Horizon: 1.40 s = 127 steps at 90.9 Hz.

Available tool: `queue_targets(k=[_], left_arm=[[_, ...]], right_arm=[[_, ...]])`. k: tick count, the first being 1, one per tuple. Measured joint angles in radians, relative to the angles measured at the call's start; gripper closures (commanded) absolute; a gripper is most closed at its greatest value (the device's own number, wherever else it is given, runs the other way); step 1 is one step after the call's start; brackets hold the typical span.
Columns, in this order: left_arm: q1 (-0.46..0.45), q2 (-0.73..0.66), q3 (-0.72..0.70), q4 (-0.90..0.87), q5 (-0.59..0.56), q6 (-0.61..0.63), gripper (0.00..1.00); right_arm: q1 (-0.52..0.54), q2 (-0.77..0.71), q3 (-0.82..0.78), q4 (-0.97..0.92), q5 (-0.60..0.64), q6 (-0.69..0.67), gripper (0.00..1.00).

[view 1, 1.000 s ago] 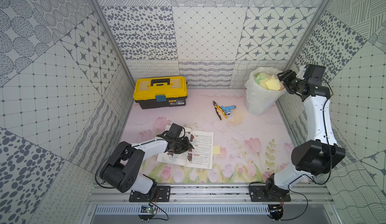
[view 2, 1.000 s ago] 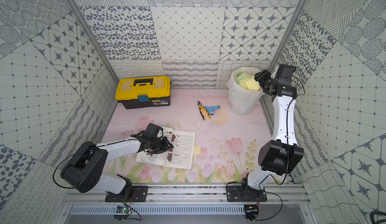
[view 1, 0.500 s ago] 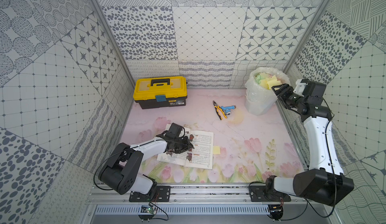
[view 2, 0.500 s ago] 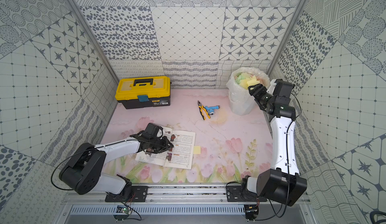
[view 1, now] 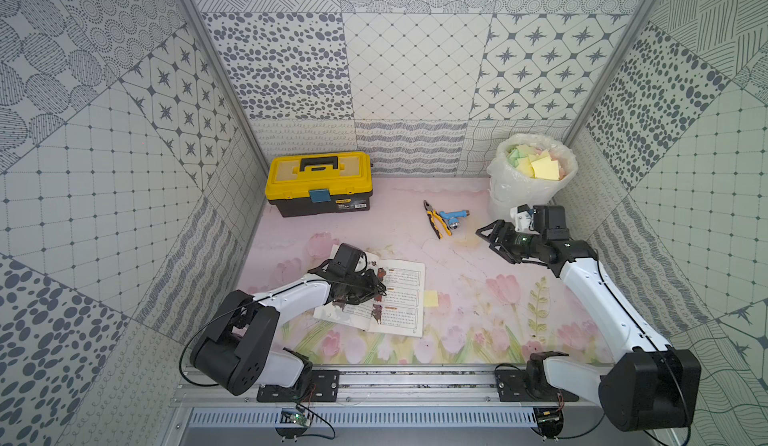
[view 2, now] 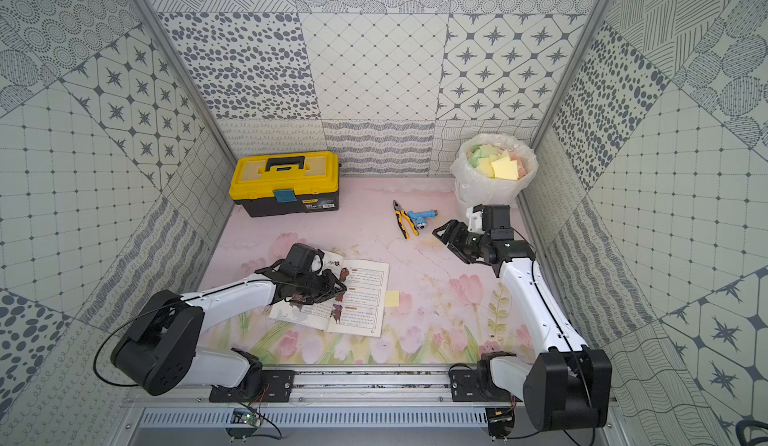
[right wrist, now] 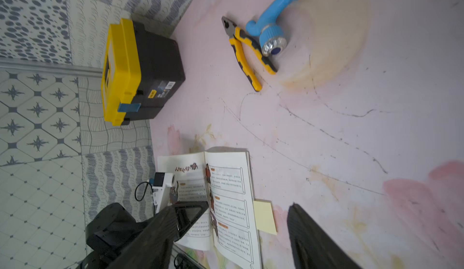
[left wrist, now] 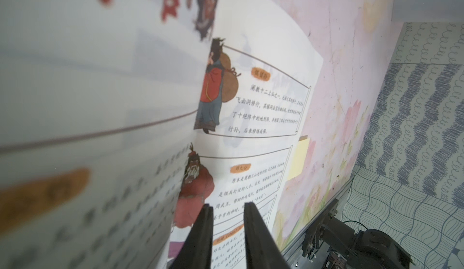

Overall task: Peel off the used sticky note
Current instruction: Turn the page of the book at the center of the board.

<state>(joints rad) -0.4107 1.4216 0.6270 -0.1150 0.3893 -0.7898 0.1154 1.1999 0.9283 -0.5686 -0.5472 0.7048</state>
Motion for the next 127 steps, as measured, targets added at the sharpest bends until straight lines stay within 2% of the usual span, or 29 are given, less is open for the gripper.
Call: queue_targets(k=[23,53,101,127], left_arm=[[0.008,-0.008,-0.013,0.008,0.012,-0.020,0.75],[0.045,-0.018,-0.051,0.047,0.051,-0.056,0.75],[0.098,-0.059,-0.117,0.106,0.108,-0.108,0.75],[0.113,-0.060,-0.137,0.129,0.128,-0.131,0.75]], right_arm=[[0.180,0.061,-0.155,0.062,-0.027,0.006,0.32],[0.319,0.220,-0.283,0.245,-0.083,0.060,0.37],[0.375,0.396,-0.310,0.527,-0.166,0.126,0.46],[0.383,0.397,-0.310,0.539,-0.155,0.153,0.60]])
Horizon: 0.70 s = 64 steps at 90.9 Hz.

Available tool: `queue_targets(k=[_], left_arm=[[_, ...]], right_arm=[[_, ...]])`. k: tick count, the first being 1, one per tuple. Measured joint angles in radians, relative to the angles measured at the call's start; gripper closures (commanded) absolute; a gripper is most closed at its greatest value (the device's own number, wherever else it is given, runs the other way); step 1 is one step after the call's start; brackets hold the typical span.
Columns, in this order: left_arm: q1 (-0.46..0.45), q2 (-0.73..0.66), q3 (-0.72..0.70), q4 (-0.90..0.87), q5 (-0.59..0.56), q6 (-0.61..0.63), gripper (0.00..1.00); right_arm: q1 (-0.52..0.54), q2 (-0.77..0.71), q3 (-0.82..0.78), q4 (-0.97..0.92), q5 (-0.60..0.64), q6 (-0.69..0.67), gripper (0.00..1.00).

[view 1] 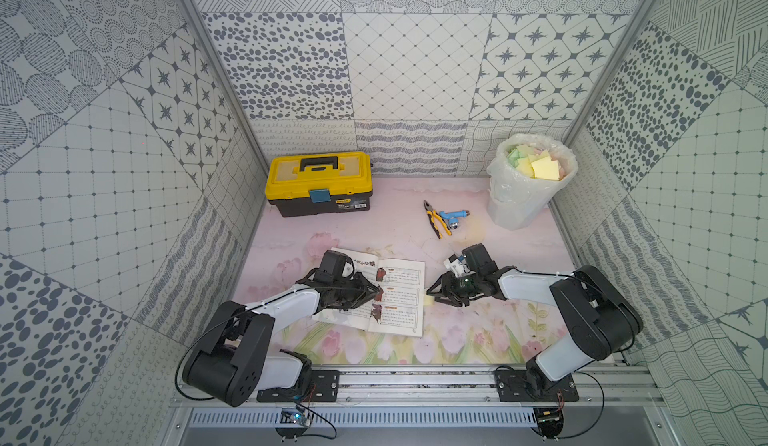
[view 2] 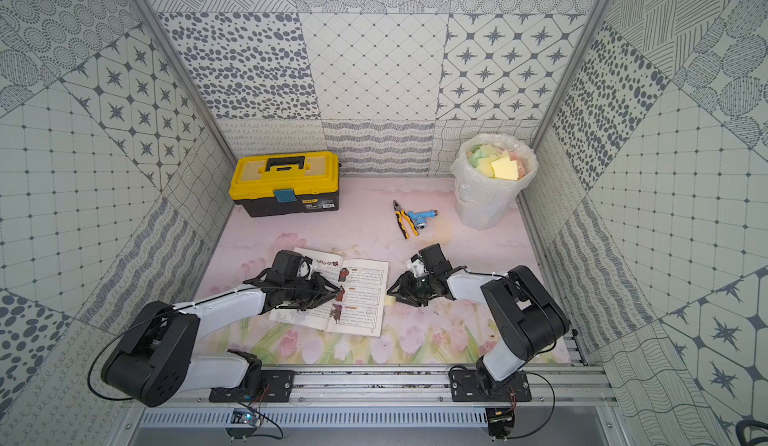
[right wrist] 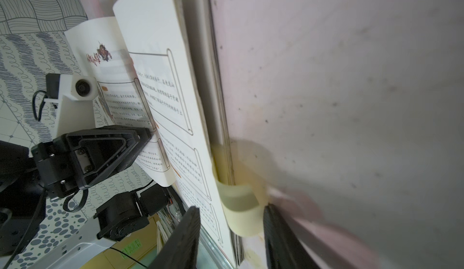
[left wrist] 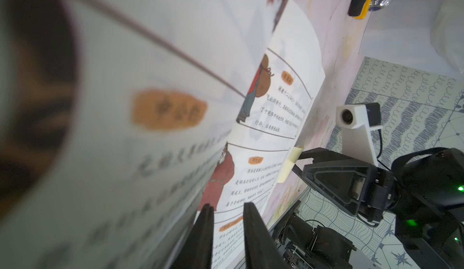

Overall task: Peel off the used sticky note
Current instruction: Turn the page of the book at the center of the board.

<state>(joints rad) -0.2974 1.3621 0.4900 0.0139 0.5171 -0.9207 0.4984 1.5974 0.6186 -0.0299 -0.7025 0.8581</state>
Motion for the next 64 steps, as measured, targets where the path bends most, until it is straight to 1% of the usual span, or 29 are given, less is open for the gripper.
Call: queue_targets(k=[11,21,38,54,64], left_arm=[[0.001,0.000,-0.003,0.008,0.009,-0.003,0.75],[0.005,0.000,-0.003,0.018,0.010,-0.008,0.75],[0.011,-0.002,-0.008,0.022,0.011,-0.014,0.75],[0.013,-0.010,-0.008,0.023,0.014,-0.018,0.75],[0.019,-0.015,-0.007,0.022,0.026,-0.018,0.74]], right_arm=[[0.016,0.000,0.003,-0.003,0.005,0.008,0.65],[0.030,0.000,0.013,-0.005,0.011,0.013,0.74],[0.041,0.000,0.039,-0.010,0.017,0.024,0.95],[0.053,-0.001,0.059,-0.023,0.020,0.028,0.99],[0.063,-0.002,0.077,-0.037,0.023,0.029,0.99]])
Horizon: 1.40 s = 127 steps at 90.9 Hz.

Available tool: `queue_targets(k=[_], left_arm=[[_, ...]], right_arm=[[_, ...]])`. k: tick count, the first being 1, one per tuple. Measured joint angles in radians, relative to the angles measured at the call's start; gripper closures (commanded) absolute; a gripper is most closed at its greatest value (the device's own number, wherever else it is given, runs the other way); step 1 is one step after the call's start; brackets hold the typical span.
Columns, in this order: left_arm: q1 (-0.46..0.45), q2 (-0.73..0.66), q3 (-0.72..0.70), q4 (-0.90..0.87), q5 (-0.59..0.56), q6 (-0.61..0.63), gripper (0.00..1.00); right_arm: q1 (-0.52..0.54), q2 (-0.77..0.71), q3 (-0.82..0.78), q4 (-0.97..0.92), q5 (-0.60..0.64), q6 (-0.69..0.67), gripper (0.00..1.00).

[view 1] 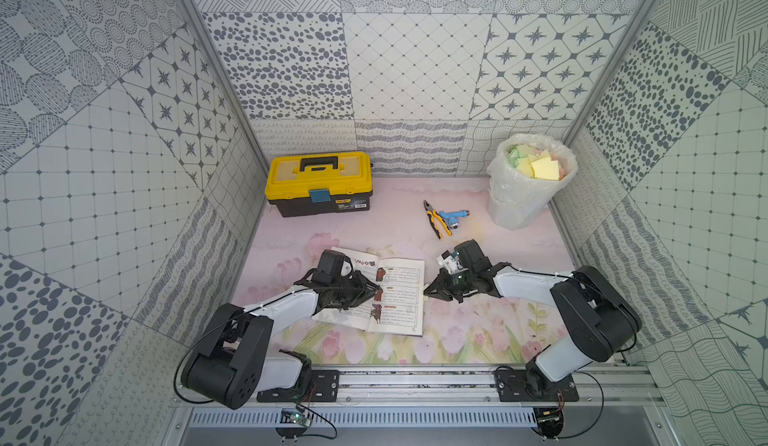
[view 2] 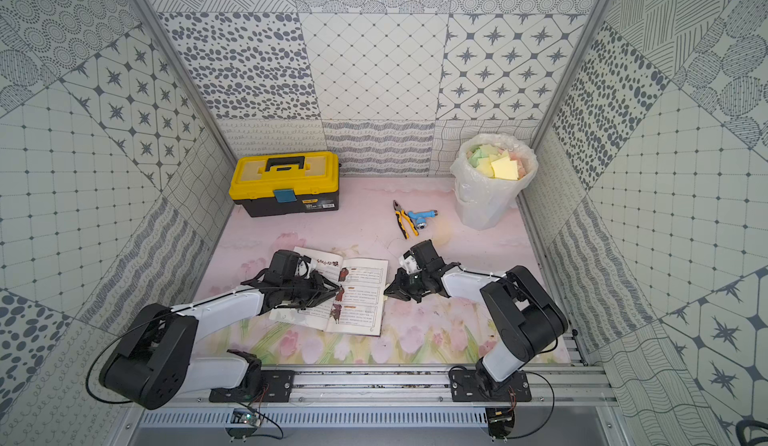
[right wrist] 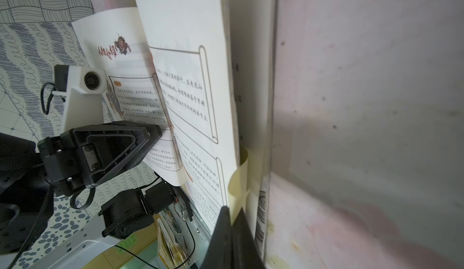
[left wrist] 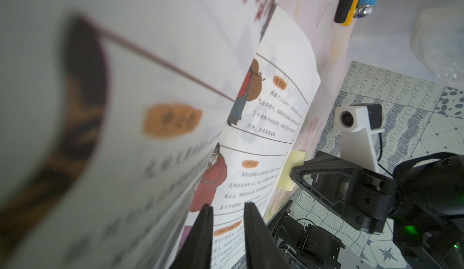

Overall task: Peel off the used sticky note
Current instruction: Turn the page of the book at the center of the board.

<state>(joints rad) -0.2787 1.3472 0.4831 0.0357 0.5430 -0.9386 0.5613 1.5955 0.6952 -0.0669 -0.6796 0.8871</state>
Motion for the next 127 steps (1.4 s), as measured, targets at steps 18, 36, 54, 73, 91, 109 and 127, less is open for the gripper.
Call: queue_targets(k=[18,36,54,73,91,109,127], left_arm=[[0.004,-0.027,0.011,-0.005,0.030,0.000,0.69],[0.006,-0.079,0.031,-0.028,0.048,0.004,0.59],[0.012,-0.126,0.058,-0.064,0.070,0.017,0.50],[0.012,-0.146,0.103,-0.114,0.073,0.027,0.38],[0.012,-0.150,0.172,-0.181,0.063,0.043,0.27],[0.012,-0.150,0.253,-0.243,0.040,0.063,0.21],[0.012,-0.164,0.303,-0.294,0.012,0.081,0.20]], right_arm=[[0.022,-0.023,0.047,-0.033,0.004,0.001,0.99],[0.041,-0.035,0.100,-0.058,0.008,0.000,0.99],[0.064,-0.035,0.146,-0.070,0.011,0.000,0.99],[0.093,-0.031,0.198,-0.080,0.011,0.000,0.99],[0.116,-0.008,0.227,-0.082,0.012,0.001,0.98],[0.136,0.017,0.263,-0.092,0.012,0.005,0.98],[0.159,0.044,0.328,-0.096,0.011,0.012,0.98]])
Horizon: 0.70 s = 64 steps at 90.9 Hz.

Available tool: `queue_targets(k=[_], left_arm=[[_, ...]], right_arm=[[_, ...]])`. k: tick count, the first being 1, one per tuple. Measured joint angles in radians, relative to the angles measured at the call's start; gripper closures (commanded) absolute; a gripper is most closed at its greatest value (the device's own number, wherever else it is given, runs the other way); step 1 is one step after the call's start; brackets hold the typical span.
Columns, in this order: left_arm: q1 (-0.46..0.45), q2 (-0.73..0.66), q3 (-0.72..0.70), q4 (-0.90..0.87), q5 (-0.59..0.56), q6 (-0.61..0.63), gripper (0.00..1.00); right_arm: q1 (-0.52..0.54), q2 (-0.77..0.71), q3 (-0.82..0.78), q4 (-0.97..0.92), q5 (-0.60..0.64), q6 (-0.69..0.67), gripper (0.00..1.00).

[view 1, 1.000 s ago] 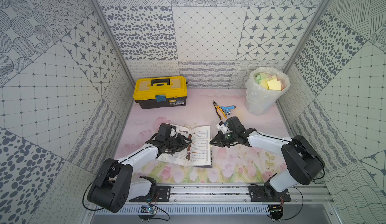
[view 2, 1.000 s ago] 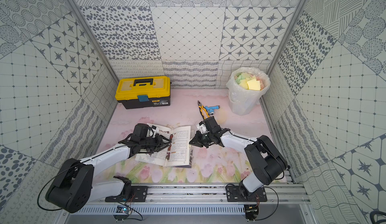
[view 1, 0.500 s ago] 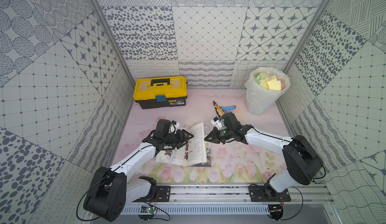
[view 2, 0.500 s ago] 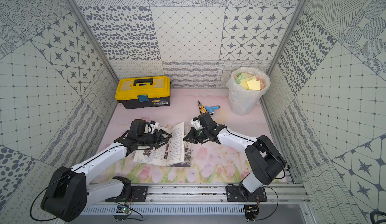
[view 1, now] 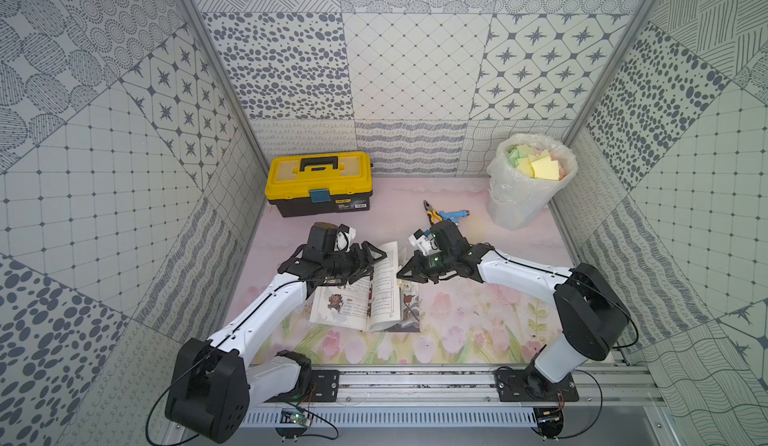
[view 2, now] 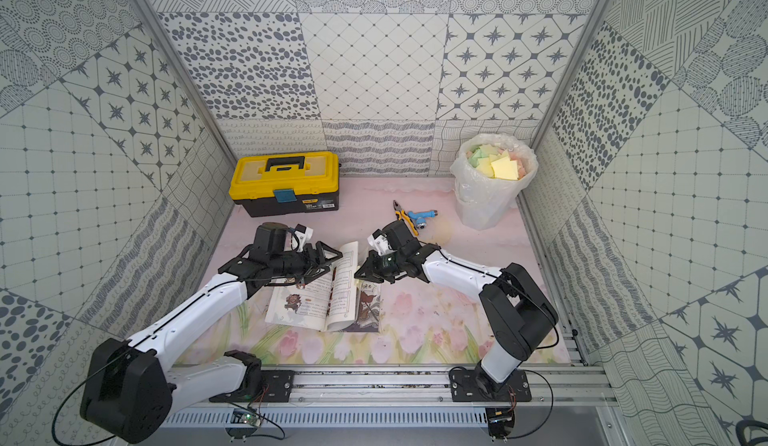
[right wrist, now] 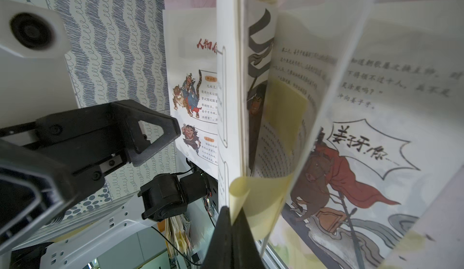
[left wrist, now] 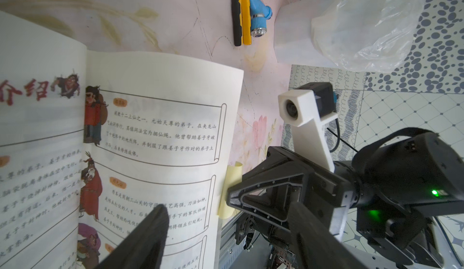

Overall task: Peel off the used sticky note
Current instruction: Turn the page of the book at the center of the board.

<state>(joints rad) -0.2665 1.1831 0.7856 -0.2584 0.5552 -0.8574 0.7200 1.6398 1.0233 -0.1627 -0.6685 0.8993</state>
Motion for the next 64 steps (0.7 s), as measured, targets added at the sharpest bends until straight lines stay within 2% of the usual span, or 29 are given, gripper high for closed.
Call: queue_targets(k=[40,64], left_arm=[[0.000,-0.159,0.012,-0.168,-0.089,0.051,0.19],[0.000,-0.141,0.058,-0.252,-0.164,0.074,0.18]], right_arm=[[0.064,0.114,0.161,-0.019,-0.009,0.010,0.98],[0.099,0.174,0.229,-0.024,-0.021,0.010,0.97]])
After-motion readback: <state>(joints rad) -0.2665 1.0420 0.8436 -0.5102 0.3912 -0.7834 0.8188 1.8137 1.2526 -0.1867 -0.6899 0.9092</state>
